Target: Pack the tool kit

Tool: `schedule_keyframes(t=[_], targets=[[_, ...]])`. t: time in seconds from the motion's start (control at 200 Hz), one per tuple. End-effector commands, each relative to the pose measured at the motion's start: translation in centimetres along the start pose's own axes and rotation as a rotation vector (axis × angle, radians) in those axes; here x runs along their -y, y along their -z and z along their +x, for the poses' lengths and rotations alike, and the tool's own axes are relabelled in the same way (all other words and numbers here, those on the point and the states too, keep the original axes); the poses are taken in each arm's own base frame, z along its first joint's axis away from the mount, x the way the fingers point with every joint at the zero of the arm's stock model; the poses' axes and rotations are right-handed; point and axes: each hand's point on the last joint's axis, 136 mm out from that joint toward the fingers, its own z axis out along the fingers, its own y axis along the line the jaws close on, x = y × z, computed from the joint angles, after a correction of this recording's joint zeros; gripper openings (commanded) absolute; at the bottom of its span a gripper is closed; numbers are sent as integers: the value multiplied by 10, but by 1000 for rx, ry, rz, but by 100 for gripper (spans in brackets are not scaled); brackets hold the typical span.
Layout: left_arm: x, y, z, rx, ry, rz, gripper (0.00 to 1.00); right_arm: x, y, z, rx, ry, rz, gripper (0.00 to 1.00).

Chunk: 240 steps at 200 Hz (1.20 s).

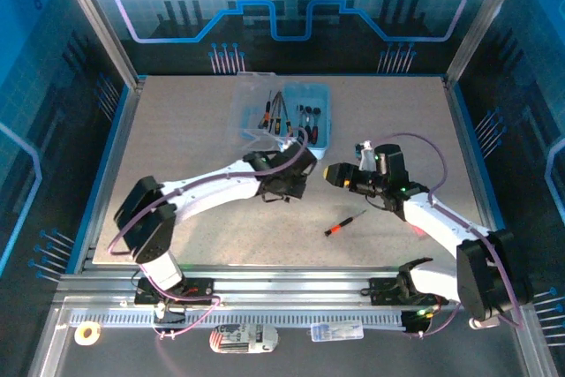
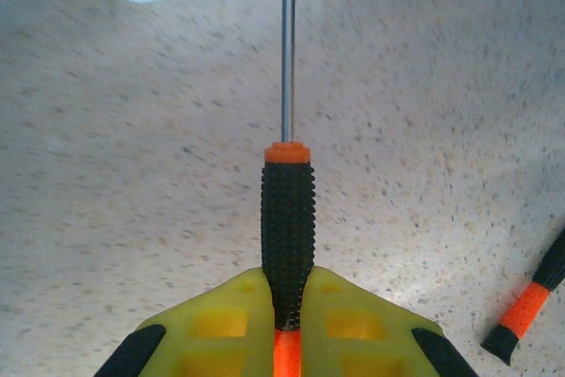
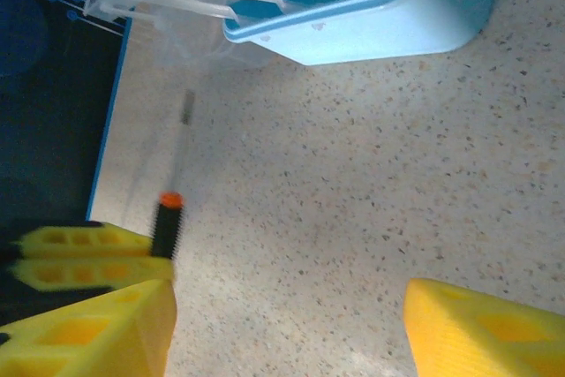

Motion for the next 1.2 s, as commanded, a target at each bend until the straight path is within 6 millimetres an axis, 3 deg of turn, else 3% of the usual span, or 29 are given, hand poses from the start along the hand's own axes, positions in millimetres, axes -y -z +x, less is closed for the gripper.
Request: schedule_keyframes(t=[0.0, 0.1, 0.235, 0.48, 0.75, 0.951, 1.196], targets=[[-31, 19, -10, 38, 4, -49, 11, -18, 0, -12, 31, 51, -55, 76], [-50, 29, -28, 73, 48, -47, 12, -18, 2, -17, 43, 57, -41, 79], [-74, 39, -59, 116, 78, -58, 13, -17, 2, -16, 30, 62, -22, 100], [-108, 43, -121, 130, 98, -104, 13, -3, 10, -10, 46, 47, 50, 100], [-140, 22, -178, 133, 103, -190, 13, 6, 22, -5, 65, 68, 102, 100], [-156, -3, -198, 112, 120, -215, 13, 9, 27, -1, 61, 74, 118, 100], [-179, -34, -198, 69, 168, -234, 13, 11, 29, 0, 59, 74, 124, 100]])
